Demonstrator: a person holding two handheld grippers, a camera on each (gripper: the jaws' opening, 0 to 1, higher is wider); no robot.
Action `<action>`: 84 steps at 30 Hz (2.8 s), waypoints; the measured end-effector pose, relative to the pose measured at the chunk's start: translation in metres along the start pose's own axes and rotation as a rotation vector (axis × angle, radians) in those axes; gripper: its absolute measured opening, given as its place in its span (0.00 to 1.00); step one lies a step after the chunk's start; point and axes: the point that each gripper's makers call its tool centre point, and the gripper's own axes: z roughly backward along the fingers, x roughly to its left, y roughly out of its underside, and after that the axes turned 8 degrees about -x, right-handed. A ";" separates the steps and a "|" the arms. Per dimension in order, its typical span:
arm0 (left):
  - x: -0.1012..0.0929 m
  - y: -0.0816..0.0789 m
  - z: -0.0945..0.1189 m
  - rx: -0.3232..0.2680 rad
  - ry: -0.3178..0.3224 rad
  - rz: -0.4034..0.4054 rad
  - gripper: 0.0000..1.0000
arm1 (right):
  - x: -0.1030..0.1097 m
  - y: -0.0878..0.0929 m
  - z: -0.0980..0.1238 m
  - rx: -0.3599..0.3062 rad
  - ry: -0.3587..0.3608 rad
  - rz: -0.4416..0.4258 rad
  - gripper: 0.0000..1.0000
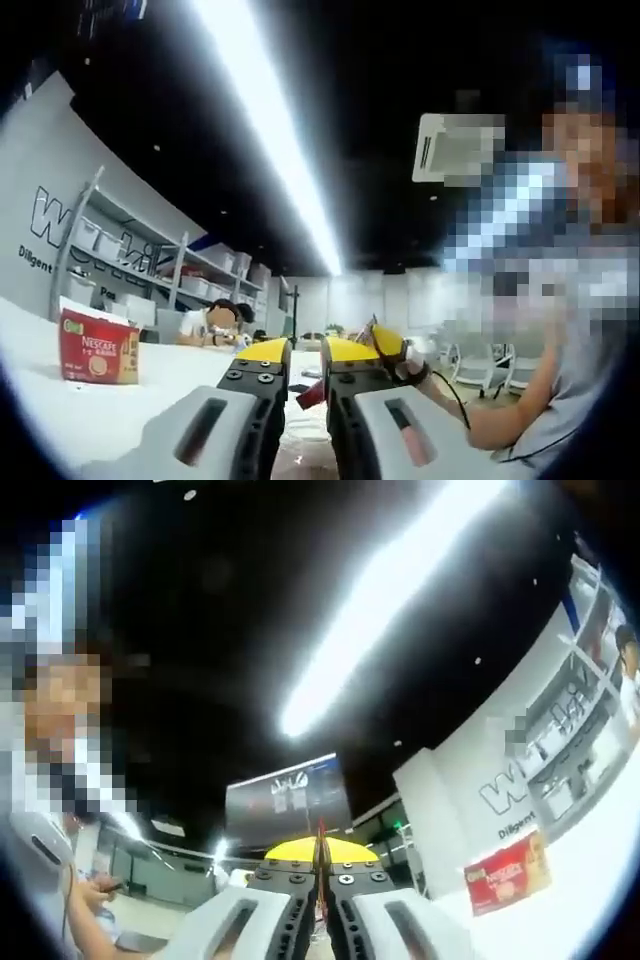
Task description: Tear open the coffee pouch, take out the coffee, and pour the coffee from the pouch into the cup
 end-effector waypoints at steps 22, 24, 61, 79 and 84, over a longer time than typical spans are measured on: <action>0.030 -0.111 0.102 -0.083 -0.384 -0.202 0.16 | 0.095 0.086 -0.096 0.108 -0.152 0.221 0.02; 0.029 -0.126 0.113 -0.100 -0.416 -0.236 0.16 | 0.105 0.115 -0.103 0.144 -0.133 0.254 0.02; 0.034 -0.120 0.120 -0.029 -0.473 -0.321 0.15 | 0.049 0.330 -0.127 0.314 -0.052 0.162 0.03; 0.033 -0.110 0.110 -0.010 -0.446 -0.313 0.15 | 0.055 0.346 -0.128 0.360 -0.082 0.175 0.27; 0.031 -0.110 0.110 -0.011 -0.443 -0.311 0.15 | 0.055 0.344 -0.130 0.340 -0.083 0.191 0.42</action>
